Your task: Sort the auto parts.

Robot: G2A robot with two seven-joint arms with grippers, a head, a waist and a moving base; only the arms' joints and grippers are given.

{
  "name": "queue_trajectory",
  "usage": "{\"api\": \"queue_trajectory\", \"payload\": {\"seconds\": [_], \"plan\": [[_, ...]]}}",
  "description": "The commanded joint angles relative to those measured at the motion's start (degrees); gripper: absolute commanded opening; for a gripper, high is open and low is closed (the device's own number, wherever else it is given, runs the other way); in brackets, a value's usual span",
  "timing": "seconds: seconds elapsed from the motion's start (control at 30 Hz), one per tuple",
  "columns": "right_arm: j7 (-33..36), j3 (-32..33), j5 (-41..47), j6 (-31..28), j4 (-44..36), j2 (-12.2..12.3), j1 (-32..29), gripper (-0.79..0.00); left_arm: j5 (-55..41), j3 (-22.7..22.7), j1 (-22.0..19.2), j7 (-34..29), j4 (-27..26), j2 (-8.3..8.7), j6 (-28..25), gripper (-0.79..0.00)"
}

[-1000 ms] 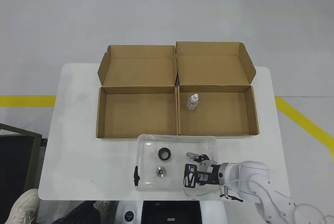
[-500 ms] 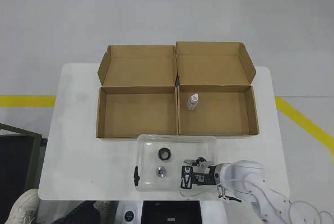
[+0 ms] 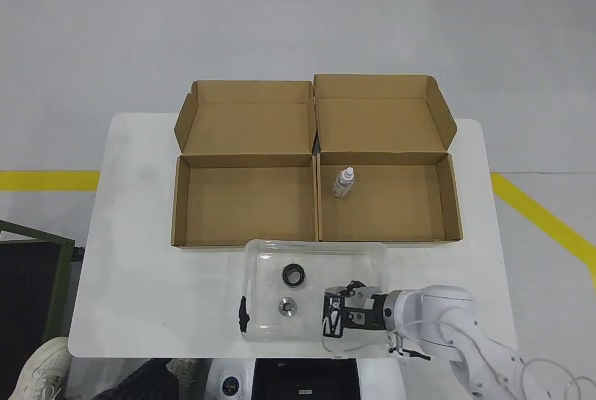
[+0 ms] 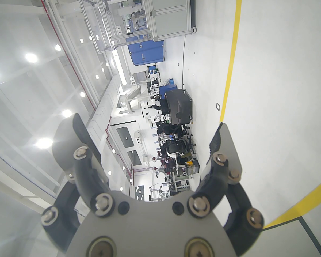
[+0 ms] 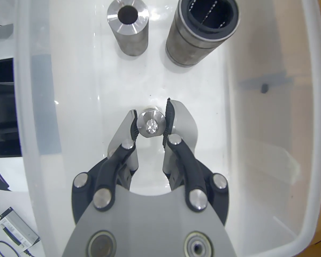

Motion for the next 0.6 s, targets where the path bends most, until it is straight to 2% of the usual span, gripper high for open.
{"api": "queue_trajectory", "payload": {"seconds": [0.0,0.57], "plan": [[-1.21,0.85,0.34,0.12,-0.52,0.16,-0.36,-0.785,0.00,0.00,0.00,0.00,0.00,0.00,0.00,0.000],[-19.52,7.51,7.65,-2.18,-0.25,1.02,-0.28,-0.785,0.00,0.00,0.00,0.00,0.00,0.00,0.00,0.000]]}}
